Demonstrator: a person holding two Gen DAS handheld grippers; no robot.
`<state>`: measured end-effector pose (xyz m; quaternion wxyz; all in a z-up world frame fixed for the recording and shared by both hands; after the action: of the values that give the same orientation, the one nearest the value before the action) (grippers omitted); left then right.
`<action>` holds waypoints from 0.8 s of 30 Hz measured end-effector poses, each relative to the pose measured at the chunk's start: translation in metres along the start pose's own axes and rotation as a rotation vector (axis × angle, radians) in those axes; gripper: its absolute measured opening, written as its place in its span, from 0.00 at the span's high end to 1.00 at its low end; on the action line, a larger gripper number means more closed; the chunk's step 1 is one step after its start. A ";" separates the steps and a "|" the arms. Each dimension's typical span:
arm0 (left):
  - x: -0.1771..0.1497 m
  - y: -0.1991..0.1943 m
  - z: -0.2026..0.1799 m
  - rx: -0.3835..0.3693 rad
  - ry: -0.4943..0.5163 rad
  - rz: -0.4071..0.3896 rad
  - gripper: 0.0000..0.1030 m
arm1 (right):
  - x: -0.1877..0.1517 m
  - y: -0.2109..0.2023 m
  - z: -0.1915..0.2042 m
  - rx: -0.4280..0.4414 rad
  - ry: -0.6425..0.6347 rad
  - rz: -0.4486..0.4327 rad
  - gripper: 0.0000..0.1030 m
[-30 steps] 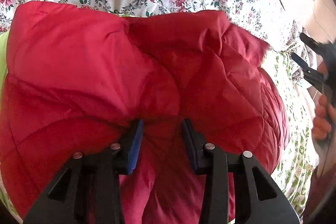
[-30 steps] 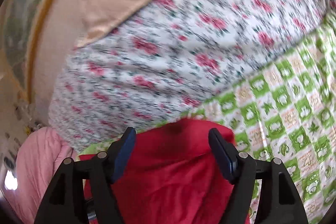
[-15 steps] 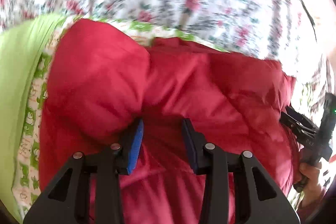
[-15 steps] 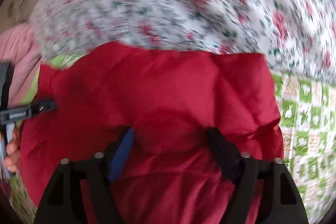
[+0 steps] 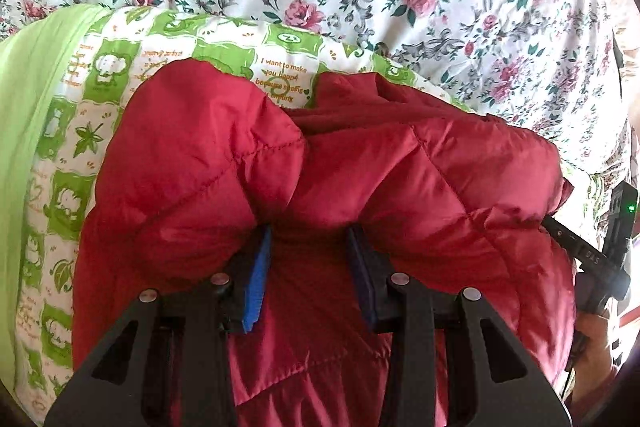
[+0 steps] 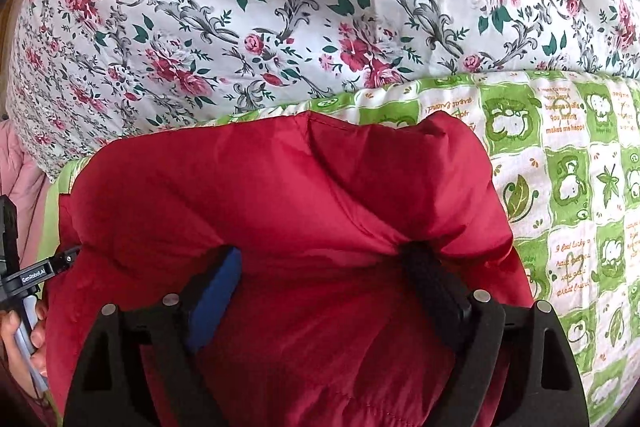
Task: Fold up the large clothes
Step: 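Open both grippers and press the folded hem onto the jacket, then move both grippers to the edge of the folded jacket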
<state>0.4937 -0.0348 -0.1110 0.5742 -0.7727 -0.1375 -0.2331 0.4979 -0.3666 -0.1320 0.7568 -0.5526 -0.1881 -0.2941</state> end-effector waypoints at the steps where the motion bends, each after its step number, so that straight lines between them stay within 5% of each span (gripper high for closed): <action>1: -0.001 -0.006 0.000 -0.010 -0.008 -0.002 0.64 | 0.000 0.001 -0.002 -0.002 0.001 0.008 0.16; 7: -0.020 -0.063 0.001 -0.072 -0.015 -0.053 0.63 | 0.006 -0.020 -0.008 -0.001 0.020 0.012 0.17; 11: -0.038 -0.095 0.010 -0.046 0.013 -0.086 0.49 | 0.001 -0.047 -0.006 0.004 0.031 -0.024 0.15; 20: -0.066 -0.115 0.031 -0.026 0.000 -0.114 0.49 | -0.024 -0.109 -0.006 0.059 0.001 -0.071 0.15; 24: -0.072 -0.118 0.037 -0.037 -0.015 -0.127 0.41 | -0.038 -0.133 -0.012 0.090 0.008 -0.069 0.15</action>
<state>0.3827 0.0399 -0.0594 0.5427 -0.7746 -0.1865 -0.2658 0.3820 -0.3977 -0.0626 0.7710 -0.5101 -0.2171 -0.3134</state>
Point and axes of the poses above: each gripper's, at about its wrist camera, not at the fingertips, and y roughly the way its jaws point, z to its left, x to its top, the point moved 6 cm from there along y, roughly the way its jaws point, and after that the axes turned 2 degrees about x, right-handed, at the moved point
